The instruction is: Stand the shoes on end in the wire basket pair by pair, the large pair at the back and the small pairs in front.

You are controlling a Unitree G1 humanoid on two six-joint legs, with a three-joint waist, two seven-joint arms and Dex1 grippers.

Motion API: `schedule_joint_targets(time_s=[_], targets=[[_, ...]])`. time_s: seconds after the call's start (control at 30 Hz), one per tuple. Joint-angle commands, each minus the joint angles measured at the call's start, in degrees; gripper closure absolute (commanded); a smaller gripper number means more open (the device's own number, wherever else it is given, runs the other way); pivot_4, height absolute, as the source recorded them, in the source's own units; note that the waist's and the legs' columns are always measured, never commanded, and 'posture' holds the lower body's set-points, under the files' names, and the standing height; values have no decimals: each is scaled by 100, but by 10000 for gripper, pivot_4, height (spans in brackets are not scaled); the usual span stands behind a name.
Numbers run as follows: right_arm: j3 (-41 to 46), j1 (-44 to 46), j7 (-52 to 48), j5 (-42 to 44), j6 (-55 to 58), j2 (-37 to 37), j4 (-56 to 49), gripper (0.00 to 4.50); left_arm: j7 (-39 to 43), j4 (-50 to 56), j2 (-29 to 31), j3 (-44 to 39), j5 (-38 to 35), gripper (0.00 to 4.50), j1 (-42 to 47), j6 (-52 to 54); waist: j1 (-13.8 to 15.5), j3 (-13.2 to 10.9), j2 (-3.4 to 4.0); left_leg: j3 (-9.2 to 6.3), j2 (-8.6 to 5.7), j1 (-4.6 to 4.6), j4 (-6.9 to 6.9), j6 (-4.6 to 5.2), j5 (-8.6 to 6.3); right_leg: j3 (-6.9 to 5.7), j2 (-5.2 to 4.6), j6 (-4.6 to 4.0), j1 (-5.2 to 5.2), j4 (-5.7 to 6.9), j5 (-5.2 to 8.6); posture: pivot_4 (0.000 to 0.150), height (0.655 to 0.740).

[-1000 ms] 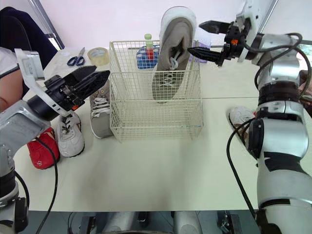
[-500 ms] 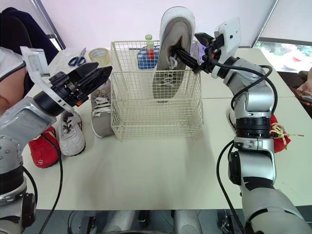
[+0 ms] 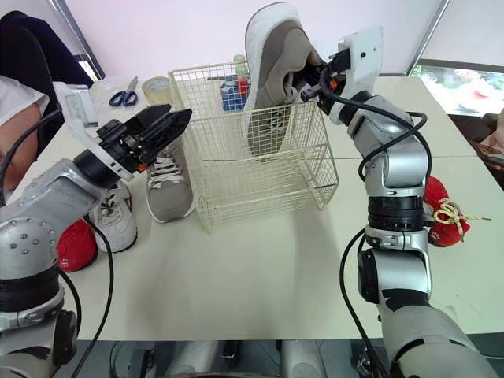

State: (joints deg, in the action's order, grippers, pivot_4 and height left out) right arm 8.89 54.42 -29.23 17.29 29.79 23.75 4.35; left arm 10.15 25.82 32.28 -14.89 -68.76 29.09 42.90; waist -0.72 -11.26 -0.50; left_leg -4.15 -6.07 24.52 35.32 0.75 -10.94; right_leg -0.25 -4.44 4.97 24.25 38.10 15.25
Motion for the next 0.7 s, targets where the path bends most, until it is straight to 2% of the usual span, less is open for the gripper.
schedule_joint_targets(time_s=[0.03, 0.4, 0.7], targets=[[148, 218, -28, 232, 40, 214, -707, 42842, 116, 32, -33, -66, 113, 6247, 111, -167, 2, 0, 0, 0, 0, 0, -1, 0, 0, 0, 0, 0, 1, 0, 0, 1500, 7400], [-136, 307, 270, -173, 254, 620, -789, 42842, 342, -120, -223, 53, 467, 6247, 192, -204, 10, 0, 0, 2, -1, 2, 0, 1, 0, 0, -1, 0, 0, -3, 0, 1500, 7400], [-331, -104, 413, -261, 420, 474, -1092, 42842, 454, -204, -323, 113, 726, 6247, 260, -211, 3, 0, -1, 1, 0, 2, -1, 1, 0, 0, 0, 0, 0, -2, 0, 1500, 7400]])
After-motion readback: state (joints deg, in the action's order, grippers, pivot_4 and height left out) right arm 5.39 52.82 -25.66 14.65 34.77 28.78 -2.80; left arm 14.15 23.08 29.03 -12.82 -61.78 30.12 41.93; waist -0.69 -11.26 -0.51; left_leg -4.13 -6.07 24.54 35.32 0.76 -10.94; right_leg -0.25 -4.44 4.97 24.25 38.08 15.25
